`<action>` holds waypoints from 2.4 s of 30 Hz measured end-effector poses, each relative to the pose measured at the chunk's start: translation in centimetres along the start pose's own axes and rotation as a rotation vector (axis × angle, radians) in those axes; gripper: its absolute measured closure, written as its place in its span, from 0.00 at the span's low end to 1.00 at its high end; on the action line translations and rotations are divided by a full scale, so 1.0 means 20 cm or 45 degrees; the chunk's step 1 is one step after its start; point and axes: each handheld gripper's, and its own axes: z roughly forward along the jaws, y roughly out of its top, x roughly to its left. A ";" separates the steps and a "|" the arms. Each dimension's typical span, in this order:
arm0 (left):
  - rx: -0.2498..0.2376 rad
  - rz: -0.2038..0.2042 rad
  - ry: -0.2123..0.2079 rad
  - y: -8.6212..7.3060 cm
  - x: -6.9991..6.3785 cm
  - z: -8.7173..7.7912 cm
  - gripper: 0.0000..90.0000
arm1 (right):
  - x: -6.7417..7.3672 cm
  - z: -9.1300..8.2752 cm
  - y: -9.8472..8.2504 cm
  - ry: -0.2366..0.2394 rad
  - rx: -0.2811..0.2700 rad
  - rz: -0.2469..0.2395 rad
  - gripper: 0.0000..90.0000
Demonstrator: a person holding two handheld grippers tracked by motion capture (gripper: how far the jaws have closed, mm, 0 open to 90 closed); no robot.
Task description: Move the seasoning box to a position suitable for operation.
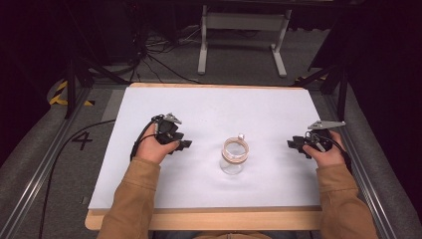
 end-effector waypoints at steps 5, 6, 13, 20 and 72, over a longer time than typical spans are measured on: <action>-0.005 0.030 -0.033 0.02 -0.03 -0.01 0.80 | 0.03 -0.04 0.02 0.006 -0.023 -0.024 0.92; -0.007 0.041 -0.032 0.02 -0.03 -0.01 0.82 | 0.03 -0.05 0.02 0.005 -0.025 -0.030 0.95; -0.014 0.077 -0.066 0.05 -0.08 0.01 0.91 | 0.07 -0.05 0.03 0.043 -0.032 -0.076 1.00; 0.064 0.185 -0.128 0.08 -0.22 0.14 0.92 | 0.12 -0.03 0.04 0.084 -0.023 -0.129 1.00; 0.054 0.315 -0.207 0.08 -0.41 0.33 0.98 | 0.20 0.02 0.06 0.150 0.005 -0.253 1.00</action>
